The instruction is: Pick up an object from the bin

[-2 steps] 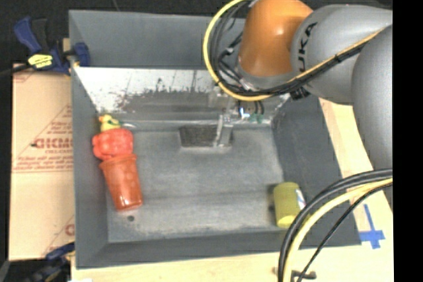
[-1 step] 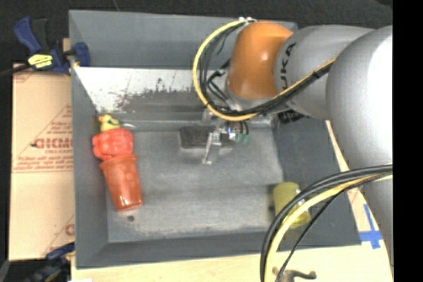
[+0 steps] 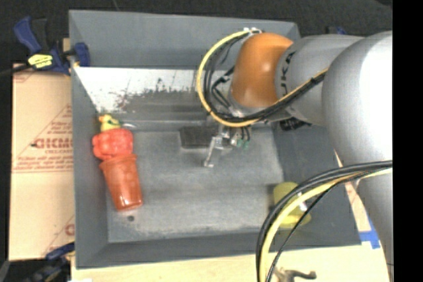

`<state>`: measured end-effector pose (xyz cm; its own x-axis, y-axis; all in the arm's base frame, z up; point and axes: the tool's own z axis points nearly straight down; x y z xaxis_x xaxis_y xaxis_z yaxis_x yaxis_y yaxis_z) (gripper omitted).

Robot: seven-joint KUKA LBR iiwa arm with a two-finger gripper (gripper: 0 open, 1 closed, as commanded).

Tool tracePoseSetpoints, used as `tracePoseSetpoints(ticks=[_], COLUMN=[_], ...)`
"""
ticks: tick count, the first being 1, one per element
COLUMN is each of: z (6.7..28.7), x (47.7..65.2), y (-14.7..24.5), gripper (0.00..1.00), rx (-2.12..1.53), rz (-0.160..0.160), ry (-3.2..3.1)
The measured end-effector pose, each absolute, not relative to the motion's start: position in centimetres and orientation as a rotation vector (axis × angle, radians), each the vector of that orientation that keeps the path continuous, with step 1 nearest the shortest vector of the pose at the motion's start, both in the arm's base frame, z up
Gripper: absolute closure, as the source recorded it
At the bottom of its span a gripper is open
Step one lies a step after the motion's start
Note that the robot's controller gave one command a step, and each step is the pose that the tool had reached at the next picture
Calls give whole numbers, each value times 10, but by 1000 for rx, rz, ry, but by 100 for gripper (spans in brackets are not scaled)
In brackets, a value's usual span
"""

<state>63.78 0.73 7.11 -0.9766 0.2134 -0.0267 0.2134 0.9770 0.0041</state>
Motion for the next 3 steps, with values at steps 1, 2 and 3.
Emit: tracePoseSetpoints(ticks=[1, 2, 3], z=[71, 72, 78], x=[645, 645, 646], y=[18, 18, 17], gripper=[100, 100, 100], rx=[495, 494, 493], rz=[7, 6, 6], ry=[3084, 3084, 3081])
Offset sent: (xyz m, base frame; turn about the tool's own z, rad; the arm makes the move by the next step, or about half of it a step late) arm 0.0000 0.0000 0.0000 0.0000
